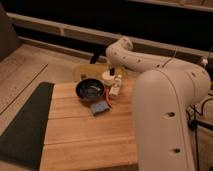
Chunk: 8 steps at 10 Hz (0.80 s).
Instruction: Place the eraser in the ceramic cup
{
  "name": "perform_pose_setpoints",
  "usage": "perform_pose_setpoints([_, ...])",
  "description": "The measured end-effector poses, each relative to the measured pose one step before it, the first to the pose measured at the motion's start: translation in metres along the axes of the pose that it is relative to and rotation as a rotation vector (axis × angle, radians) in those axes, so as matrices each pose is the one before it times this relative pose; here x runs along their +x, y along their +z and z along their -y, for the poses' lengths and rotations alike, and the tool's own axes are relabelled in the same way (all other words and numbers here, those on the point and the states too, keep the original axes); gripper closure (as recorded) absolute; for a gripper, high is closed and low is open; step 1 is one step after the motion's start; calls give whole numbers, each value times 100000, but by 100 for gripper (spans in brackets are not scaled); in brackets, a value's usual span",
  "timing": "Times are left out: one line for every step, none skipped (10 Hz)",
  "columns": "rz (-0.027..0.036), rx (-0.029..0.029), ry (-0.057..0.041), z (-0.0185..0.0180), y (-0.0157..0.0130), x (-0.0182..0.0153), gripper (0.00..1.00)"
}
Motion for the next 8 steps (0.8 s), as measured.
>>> perform_pose_setpoints([1450, -3504, 196, -273, 1200, -585, 100])
perform_pose_setpoints([421, -2552, -460, -202, 1118, -104, 100])
perform_pose_setpoints([-45, -1987, -918, -296, 960, 55, 100])
perform_pose_setpoints([-932, -2760, -1169, -683, 1192, 317, 100])
perform_pose_setpoints([-1545, -3199, -1315, -712, 1244, 490, 100])
perform_pose_setpoints([-715, -1395, -837, -225, 501, 166, 100])
perform_pose_setpoints([-729, -1477, -1335, -173, 501, 64, 100])
perform_pose_setpoints([-145, -752, -895, 106, 153, -193, 100])
